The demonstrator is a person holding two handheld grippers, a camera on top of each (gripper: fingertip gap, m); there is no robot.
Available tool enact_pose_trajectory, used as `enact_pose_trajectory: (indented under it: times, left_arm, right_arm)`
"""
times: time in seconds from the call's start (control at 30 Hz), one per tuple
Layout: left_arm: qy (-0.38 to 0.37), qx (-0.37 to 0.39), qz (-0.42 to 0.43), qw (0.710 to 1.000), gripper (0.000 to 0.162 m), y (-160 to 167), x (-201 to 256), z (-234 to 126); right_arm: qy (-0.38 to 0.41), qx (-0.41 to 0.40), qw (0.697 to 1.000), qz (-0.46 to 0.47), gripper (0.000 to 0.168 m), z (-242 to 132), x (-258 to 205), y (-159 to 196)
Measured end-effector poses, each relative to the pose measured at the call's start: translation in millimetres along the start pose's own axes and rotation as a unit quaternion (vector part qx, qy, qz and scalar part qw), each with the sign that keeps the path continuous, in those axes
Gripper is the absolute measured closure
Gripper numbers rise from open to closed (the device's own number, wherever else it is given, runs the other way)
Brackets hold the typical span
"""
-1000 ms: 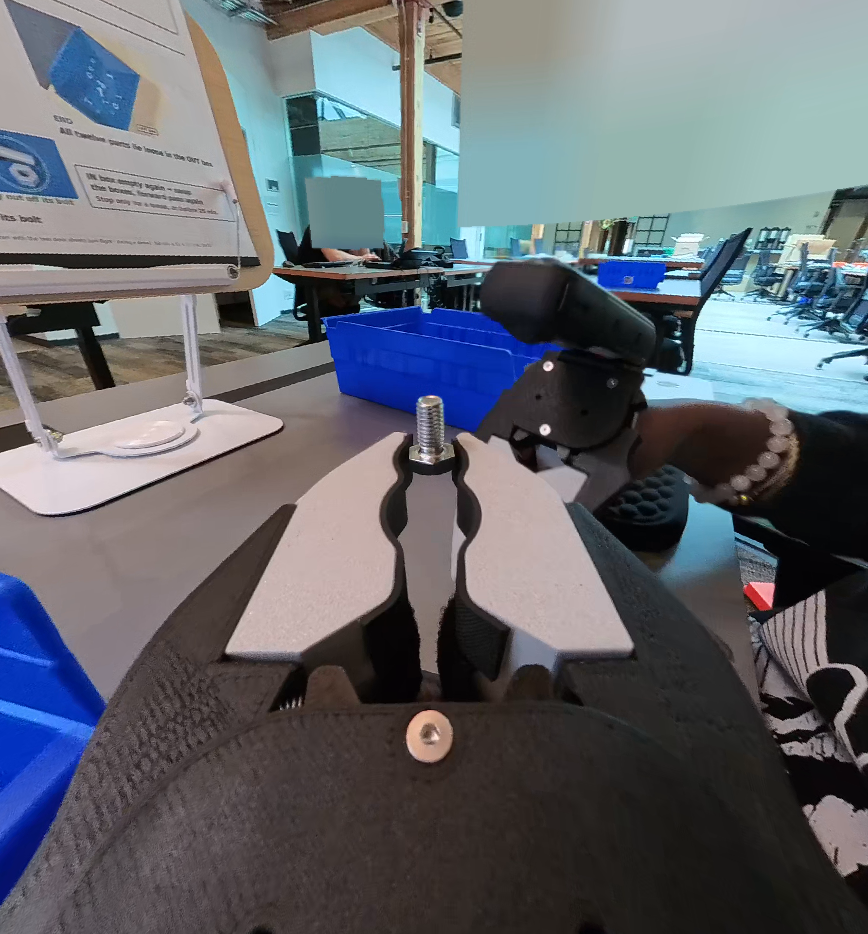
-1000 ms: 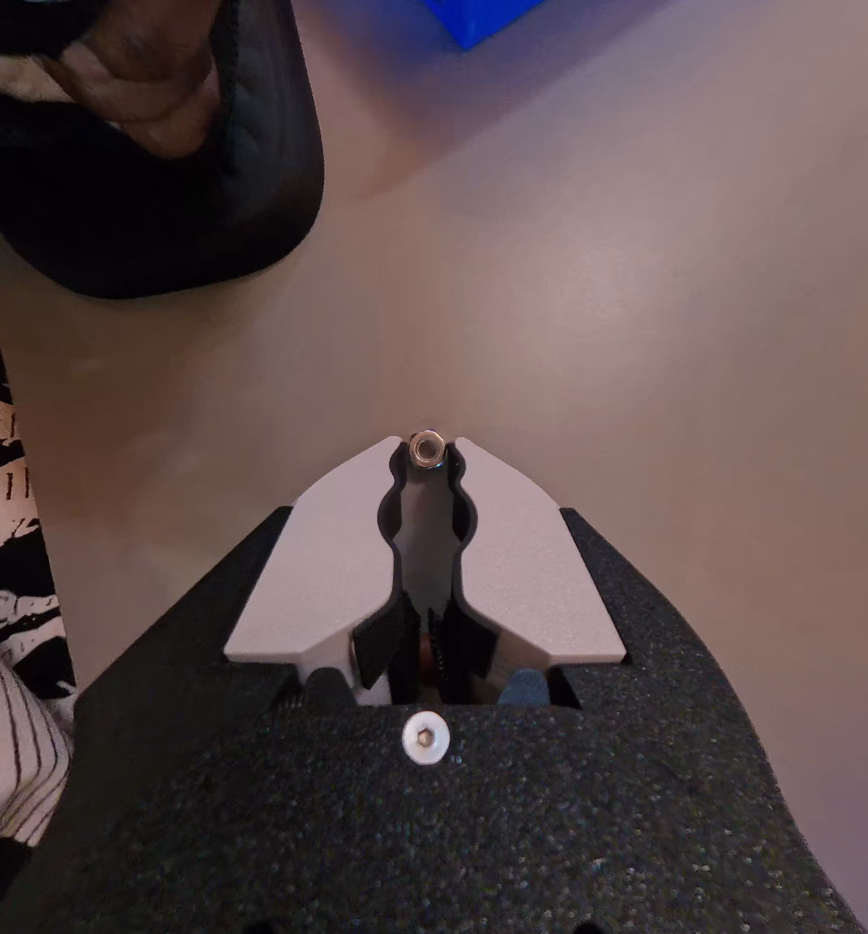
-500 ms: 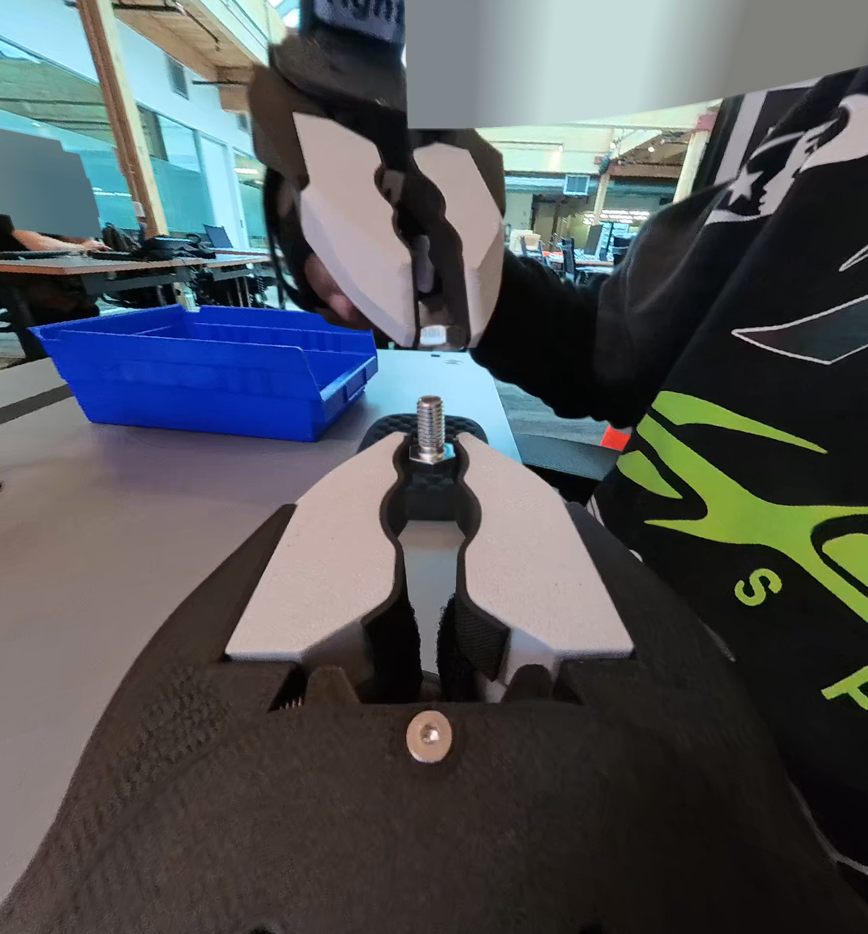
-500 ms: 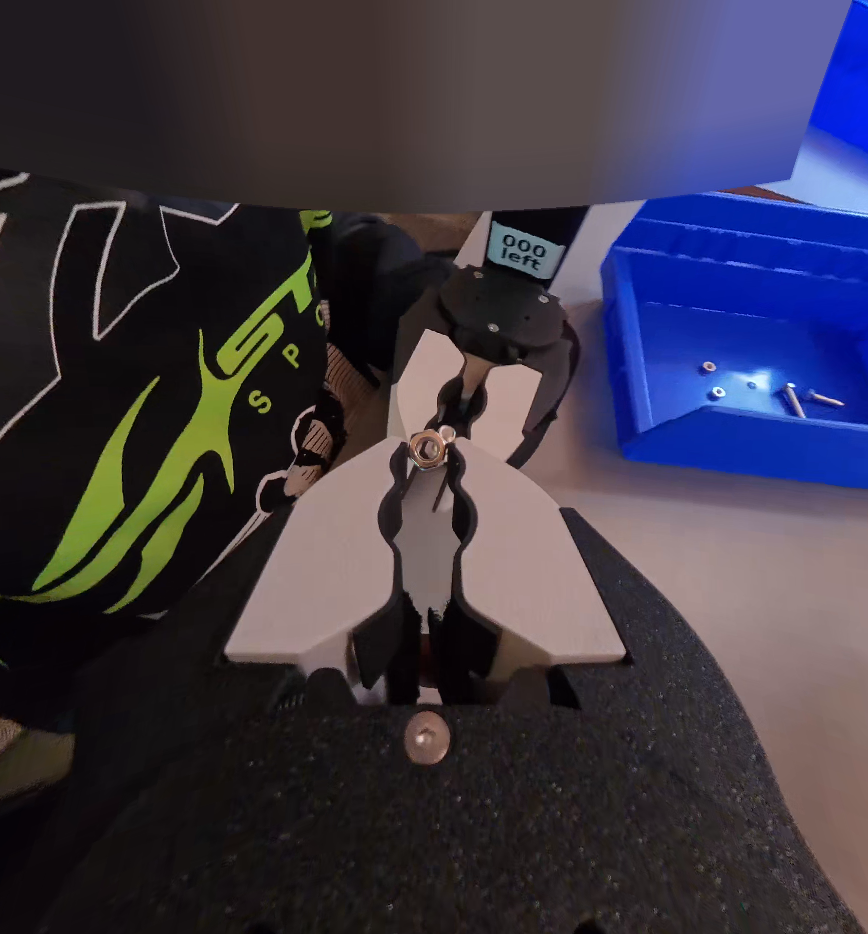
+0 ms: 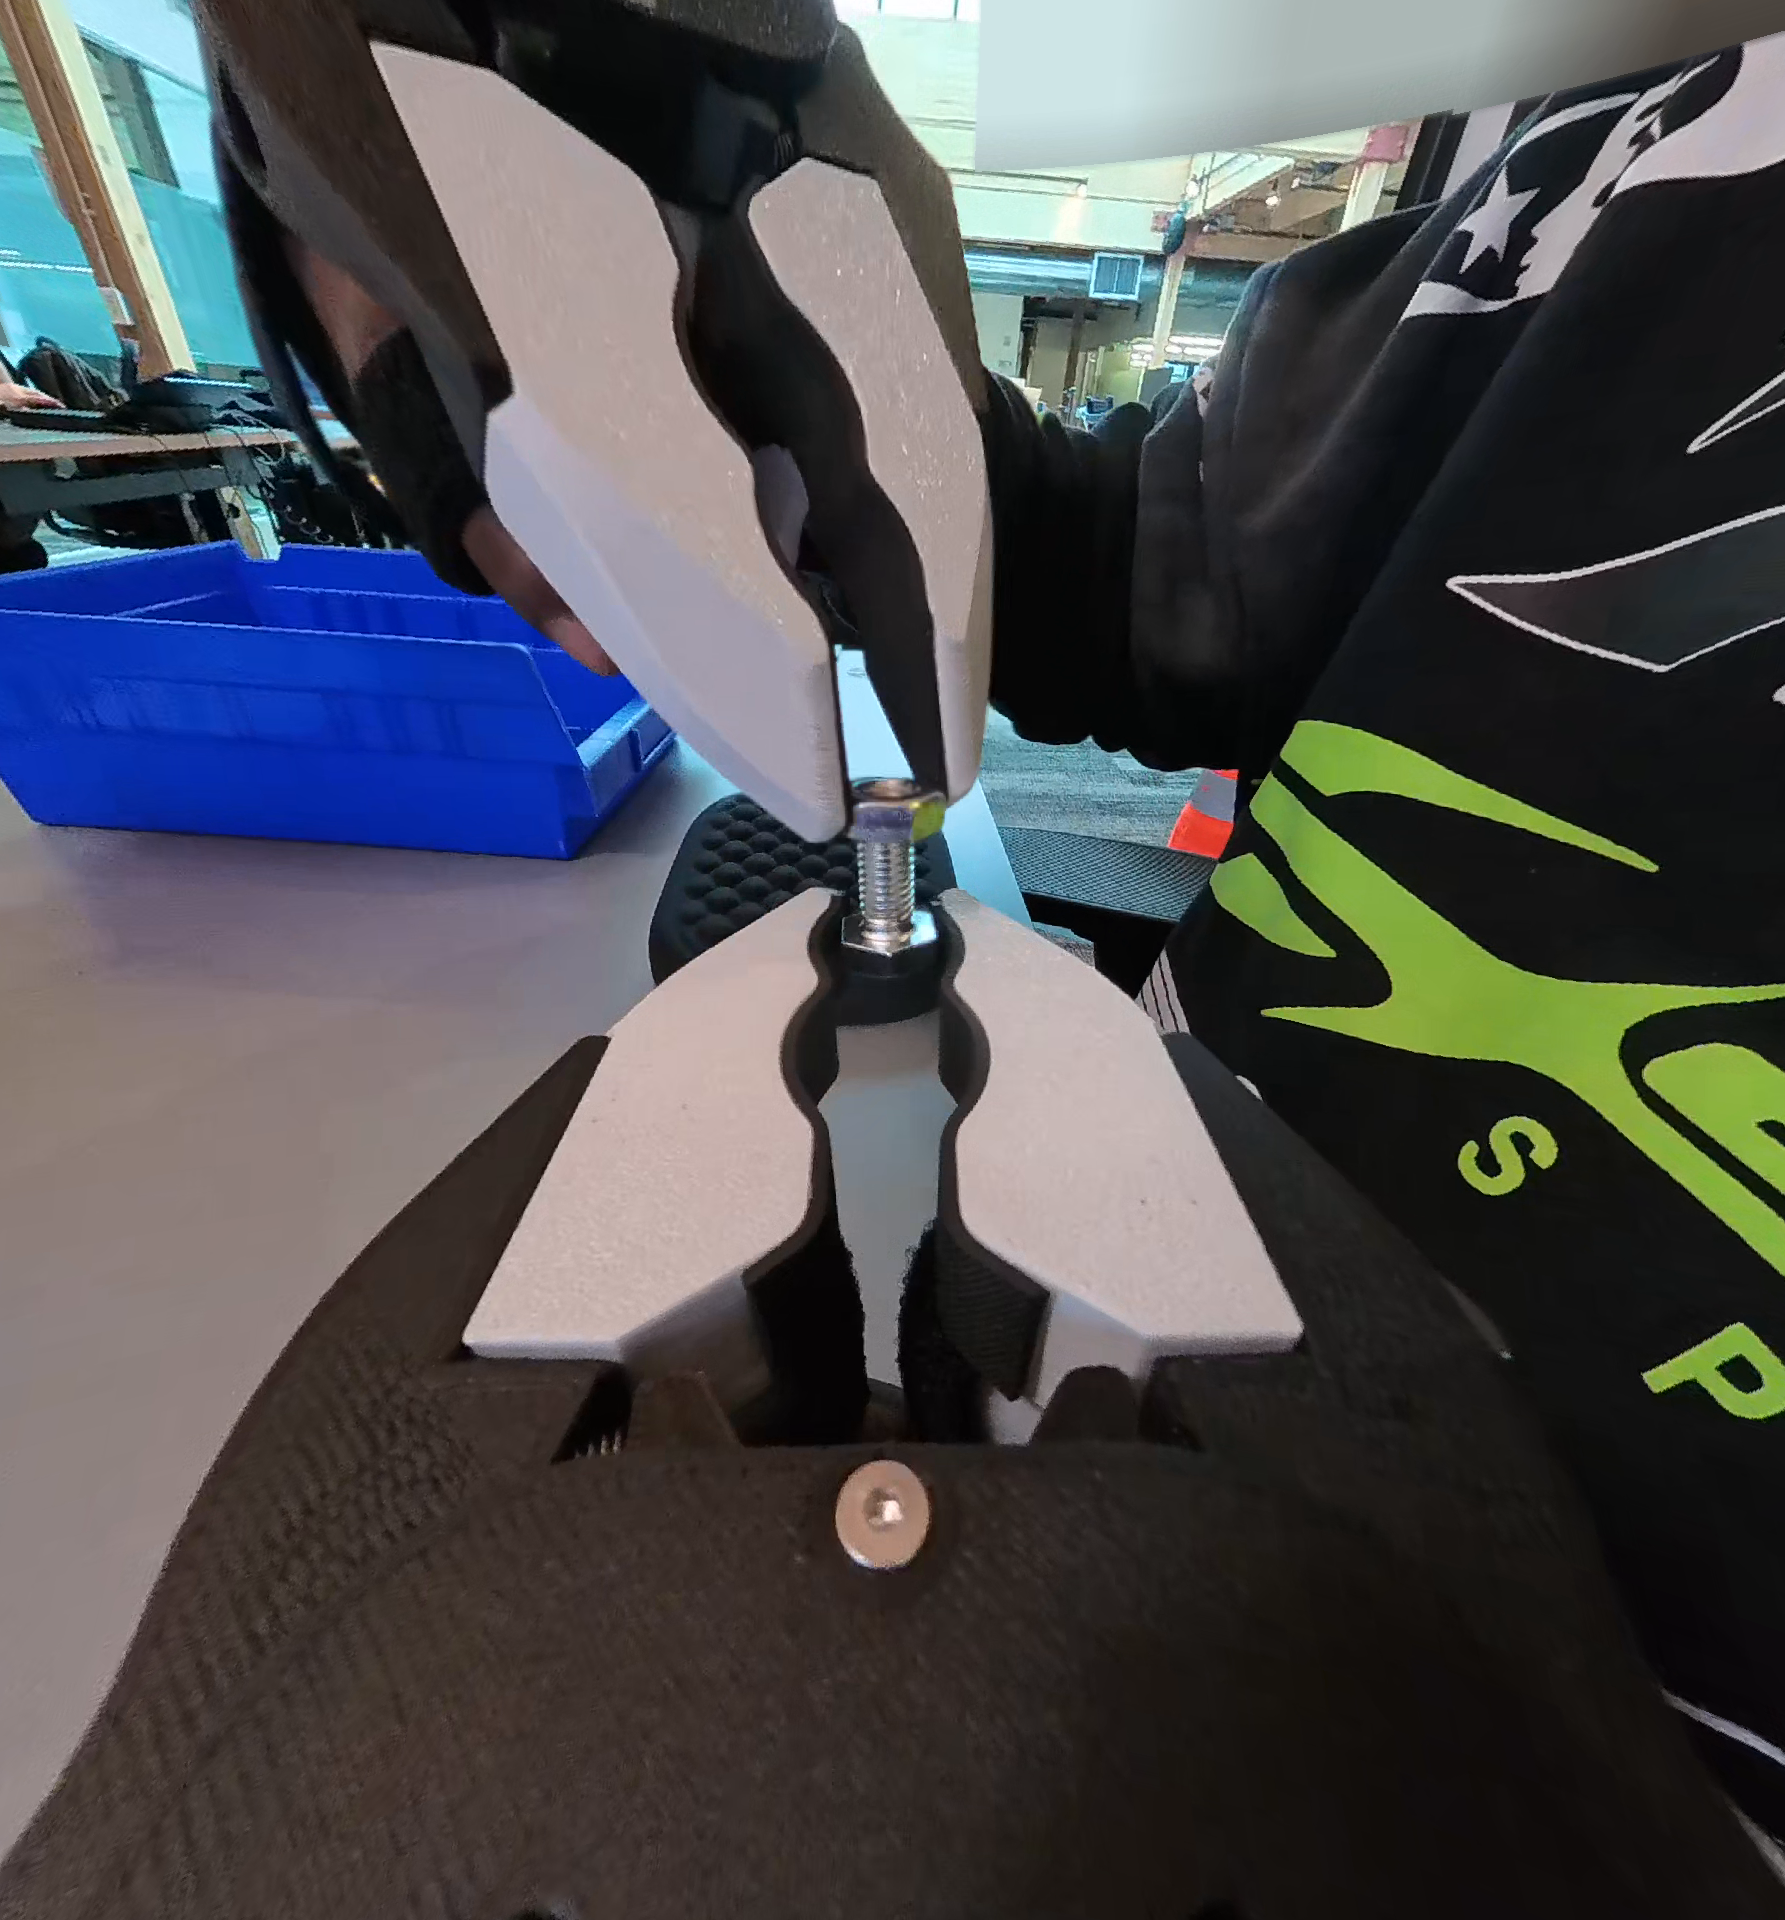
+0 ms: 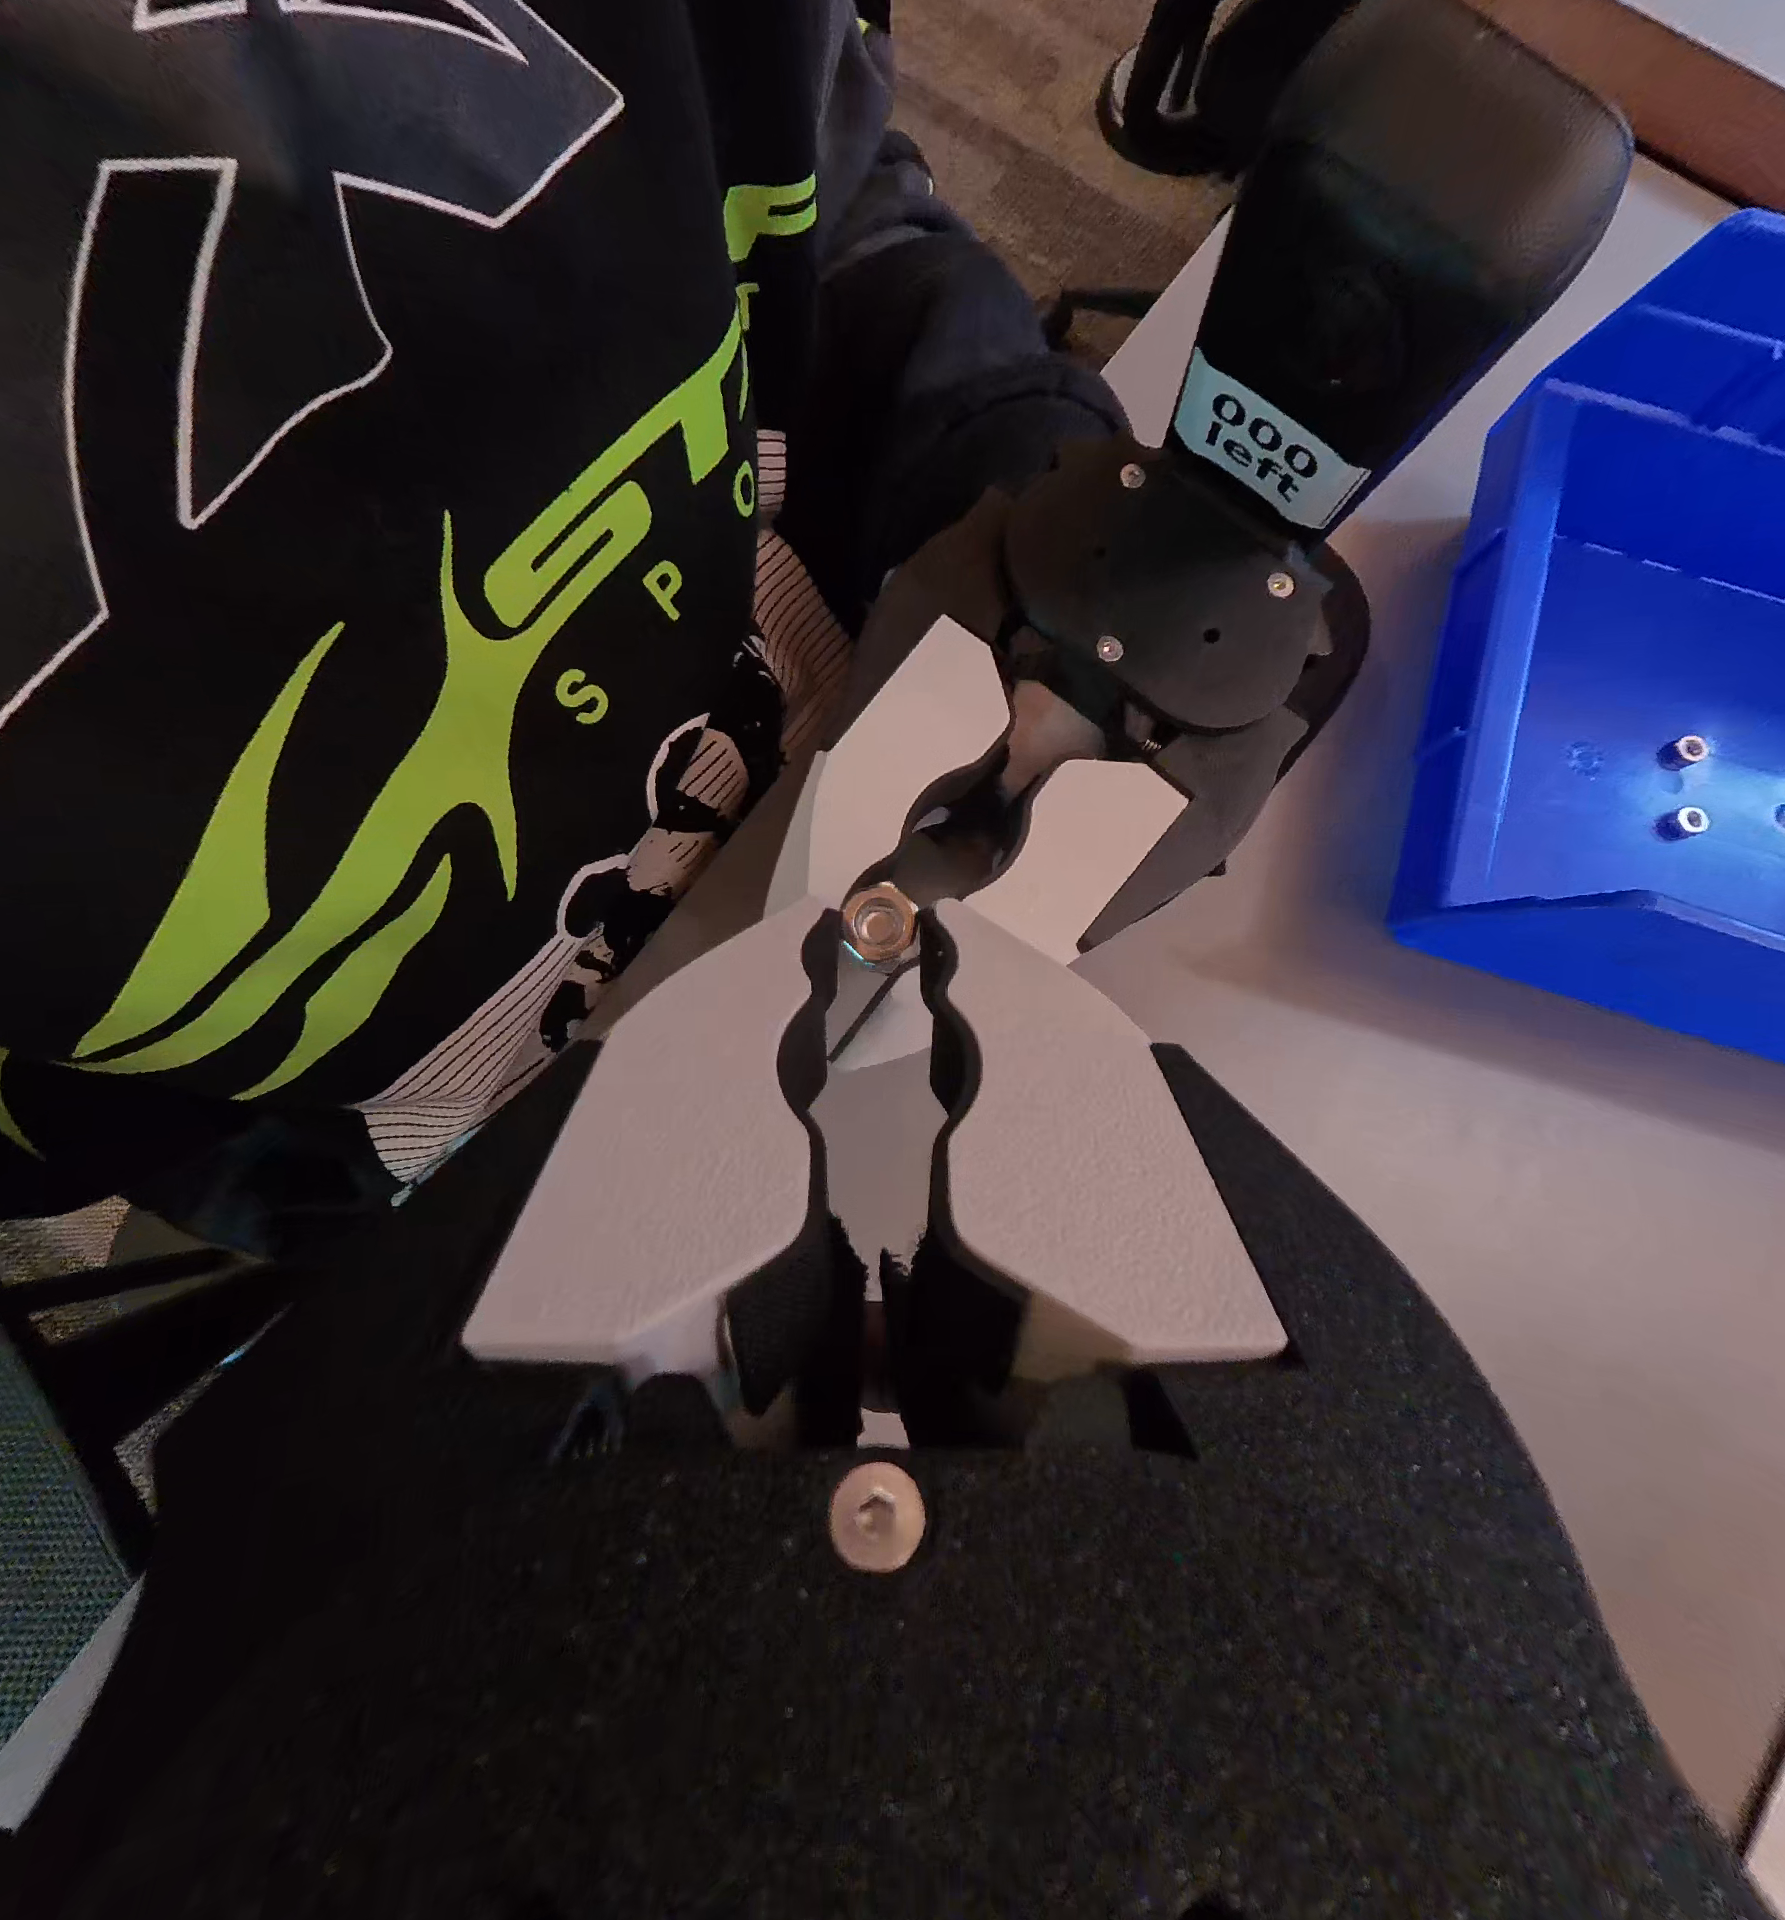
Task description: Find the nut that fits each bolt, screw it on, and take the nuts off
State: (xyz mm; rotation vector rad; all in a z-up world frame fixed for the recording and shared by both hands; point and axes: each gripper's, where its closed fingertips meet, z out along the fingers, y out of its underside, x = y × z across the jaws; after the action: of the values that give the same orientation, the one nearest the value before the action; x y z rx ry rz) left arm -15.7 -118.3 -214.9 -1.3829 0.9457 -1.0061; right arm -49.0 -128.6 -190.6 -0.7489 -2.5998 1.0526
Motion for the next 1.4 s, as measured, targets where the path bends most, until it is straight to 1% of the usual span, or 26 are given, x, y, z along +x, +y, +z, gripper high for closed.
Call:
enact_pose_trajectory:
  times: [0.27,0.5,0.63,0.93,1.17,1.27,1.4]
  left_arm:
    - [-0.004,-0.006,-0.004,1.000,0.147,1,-1,1]
    - [-0.012,0.006,0.007,1.000,0.147,-2,0,-1]
    - [-0.027,0.008,0.005,1.000,0.147,-3,-3,-2]
    - [-0.118,0.018,0.007,0.993,0.147,-6,-23,-6]
    - [-0.207,0.017,0.014,0.978,0.147,-6,-43,-11]
    - [-0.220,0.012,0.017,0.975,0.147,-5,-46,-11]
    - [-0.217,0.010,0.014,0.976,0.147,-4,-46,-11]
  right_arm:
    - [-0.005,-0.013,1.000,0.003,0.153,0,0,3]
    - [-0.006,0.033,0.999,0.016,0.153,-1,0,-1]
    - [0.006,0.049,0.998,0.027,0.153,-1,4,-1]
    - [0.072,0.098,0.989,0.085,0.154,-7,19,1]
    - [0.143,0.122,0.973,0.135,0.154,-11,31,5]
    - [0.160,0.135,0.967,0.147,0.154,-11,33,6]
    - [0.169,0.151,0.962,0.152,0.152,-11,32,6]
